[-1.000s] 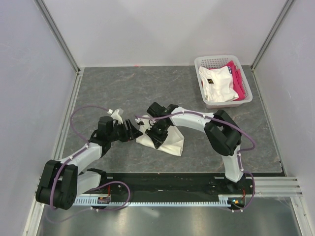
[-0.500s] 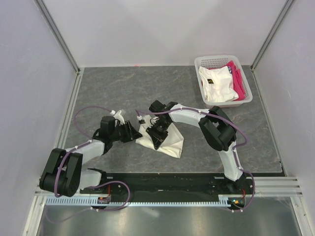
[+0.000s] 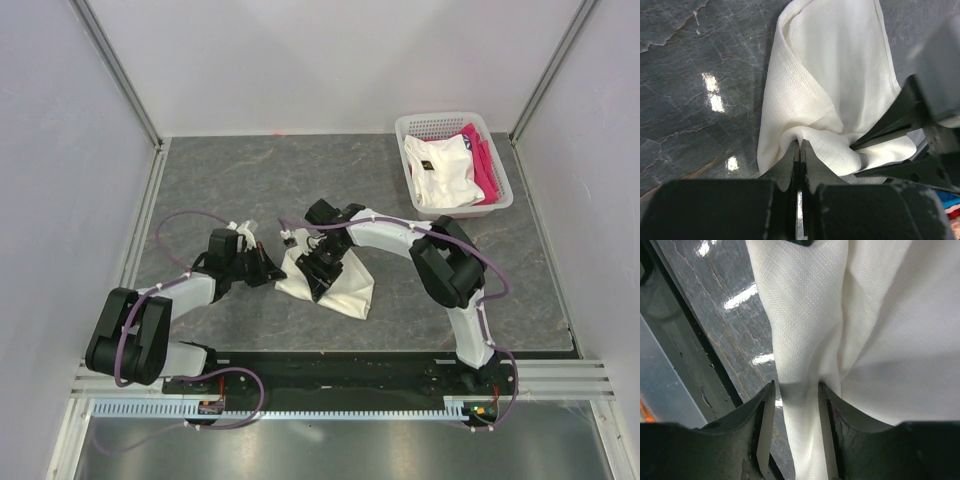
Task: Fold the napkin, place the utensils inside, and roll it up
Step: Roll the napkin with the utensil
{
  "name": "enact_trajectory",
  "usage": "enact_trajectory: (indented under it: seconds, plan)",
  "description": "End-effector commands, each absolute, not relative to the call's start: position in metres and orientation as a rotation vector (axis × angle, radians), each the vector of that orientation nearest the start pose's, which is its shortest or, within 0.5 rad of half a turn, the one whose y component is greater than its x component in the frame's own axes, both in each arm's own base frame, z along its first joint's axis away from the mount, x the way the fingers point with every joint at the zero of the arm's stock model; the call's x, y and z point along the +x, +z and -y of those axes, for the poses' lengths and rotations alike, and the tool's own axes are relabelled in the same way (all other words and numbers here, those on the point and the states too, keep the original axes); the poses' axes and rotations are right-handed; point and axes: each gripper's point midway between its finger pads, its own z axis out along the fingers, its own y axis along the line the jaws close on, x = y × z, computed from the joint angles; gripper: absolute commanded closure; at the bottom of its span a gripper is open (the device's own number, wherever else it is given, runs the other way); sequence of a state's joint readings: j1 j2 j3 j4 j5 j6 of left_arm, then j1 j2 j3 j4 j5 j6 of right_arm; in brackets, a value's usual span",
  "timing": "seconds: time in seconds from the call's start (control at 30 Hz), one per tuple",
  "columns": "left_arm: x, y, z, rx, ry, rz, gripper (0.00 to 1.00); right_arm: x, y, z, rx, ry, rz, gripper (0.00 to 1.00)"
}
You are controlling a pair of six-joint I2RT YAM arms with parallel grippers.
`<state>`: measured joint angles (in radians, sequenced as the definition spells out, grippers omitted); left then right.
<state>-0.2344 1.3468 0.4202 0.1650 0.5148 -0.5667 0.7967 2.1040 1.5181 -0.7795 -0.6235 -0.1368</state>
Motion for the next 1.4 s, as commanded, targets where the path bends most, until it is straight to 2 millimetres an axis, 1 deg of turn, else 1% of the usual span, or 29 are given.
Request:
enact_trajectory:
  seconds: [0.0, 0.03, 0.07, 0.1, 0.13, 0.17, 0.2, 0.23, 0.27, 0.3, 0.33, 0.37, 0.4, 0.47, 0.5, 0.6, 0.9, 1.0, 1.03, 1.07, 1.1, 1.13, 1.17, 1.2, 1.23, 1.27, 1.3, 1.33, 1.37]
  plan:
    - [0.262, 0.035, 0.164, -0.134, -0.905, -2.467, 0.98, 0.232, 0.078, -0.353, -1.362, 0.885, -2.441, 0.49]
    - [0.264, 0.037, 0.164, -0.132, -0.900, -2.468, 0.98, 0.233, 0.083, -0.352, -1.354, 0.858, -2.419, 0.47]
    - [0.265, 0.036, 0.164, -0.137, -0.891, -2.477, 0.98, 0.238, 0.085, -0.352, -1.352, 0.772, -2.386, 0.43]
    - [0.264, 0.035, 0.163, -0.145, -0.881, -2.489, 0.98, 0.235, 0.091, -0.347, -1.348, 0.729, -2.354, 0.41]
    - [0.266, 0.035, 0.163, -0.144, -0.880, -2.492, 0.98, 0.234, 0.093, -0.346, -1.352, 0.688, -2.331, 0.39]
    - [0.266, 0.034, 0.163, -0.147, -0.880, -2.501, 0.98, 0.236, 0.094, -0.348, -1.355, 0.587, -2.284, 0.36]
    - [0.269, 0.035, 0.164, -0.146, -0.882, -2.503, 0.98, 0.231, 0.094, -0.343, -1.361, 0.536, -2.262, 0.35]
    - [0.269, 0.035, 0.164, -0.145, -0.882, -2.507, 0.98, 0.233, 0.095, -0.346, -1.352, 0.488, -2.218, 0.34]
    - [0.271, 0.036, 0.165, -0.147, -0.884, -2.507, 0.98, 0.224, 0.094, -0.350, -1.380, 0.454, -2.183, 0.32]
    - [0.271, 0.034, 0.165, -0.149, -0.883, -2.519, 0.98, 0.225, 0.088, -0.341, -1.373, 0.372, -2.177, 0.31]
    - [0.268, 0.032, 0.164, -0.158, -0.882, -2.540, 0.98, 0.225, 0.088, -0.344, -1.370, 0.359, -2.151, 0.31]
    - [0.269, 0.032, 0.164, -0.158, -0.881, -2.543, 0.98, 0.220, 0.086, -0.347, -1.381, 0.336, -2.133, 0.30]
    - [0.269, 0.032, 0.165, -0.156, -0.880, -2.545, 0.98, 0.221, 0.078, -0.341, -1.380, 0.285, -2.136, 0.29]
    - [0.270, 0.032, 0.164, -0.160, -0.878, -2.550, 0.98, 0.218, 0.074, -0.345, -1.389, 0.273, -2.118, 0.29]
    - [0.270, 0.033, 0.165, -0.161, -0.878, -2.549, 0.98, 0.215, 0.066, -0.344, -1.403, 0.261, -2.124, 0.29]
    - [0.271, 0.033, 0.165, -0.153, -0.878, -2.553, 0.98, 0.215, 0.057, -0.346, -1.416, 0.252, -2.113, 0.29]
    - [0.272, 0.030, 0.168, -0.145, -0.897, -2.574, 0.98, 0.222, 0.035, -0.353, -1.499, 0.209, -2.103, 0.32]
    - [0.273, 0.031, 0.169, -0.134, -0.903, -2.574, 0.98, 0.222, 0.031, -0.357, -1.515, 0.239, -2.116, 0.35]
    - [0.273, 0.031, 0.169, -0.131, -0.904, -2.572, 0.98, 0.223, 0.029, -0.355, -1.513, 0.250, -2.133, 0.40]
    - [0.273, 0.033, 0.170, -0.115, -0.914, -2.566, 0.98, 0.221, 0.027, -0.357, -1.523, 0.286, -2.147, 0.44]
    - [0.274, 0.034, 0.172, -0.101, -0.927, -2.555, 0.98, 0.222, 0.026, -0.355, -1.514, 0.288, -2.166, 0.47]
    - [0.275, 0.037, 0.174, -0.089, -0.939, -2.544, 0.96, 0.221, 0.022, -0.351, -1.519, 0.318, -2.197, 0.53]
    - [0.274, 0.039, 0.175, -0.081, -0.952, -2.535, 0.91, 0.219, 0.021, -0.351, -1.524, 0.344, -2.215, 0.56]
    - [0.276, 0.043, 0.175, -0.075, -0.951, -2.514, 0.83, 0.211, 0.018, -0.349, -1.549, 0.394, -2.243, 0.59]
    - [0.278, 0.046, 0.174, -0.073, -0.946, -2.497, 0.64, 0.211, 0.017, -0.346, -1.545, 0.425, -2.265, 0.64]
    - [0.278, 0.045, 0.171, -0.088, -0.919, -2.490, 0.56, 0.208, 0.016, -0.345, -1.551, 0.452, -2.285, 0.66]
    - [0.280, 0.052, 0.169, -0.088, -0.903, -2.461, 0.50, 0.197, 0.015, -0.344, -1.572, 0.524, -2.315, 0.68]
    - [0.281, 0.053, 0.167, -0.092, -0.886, -2.451, 0.42, 0.197, 0.015, -0.342, -1.560, 0.557, -2.339, 0.71]
    - [0.282, 0.053, 0.162, -0.109, -0.851, -2.439, 0.40, 0.193, 0.014, -0.340, -1.559, 0.587, -2.360, 0.72]
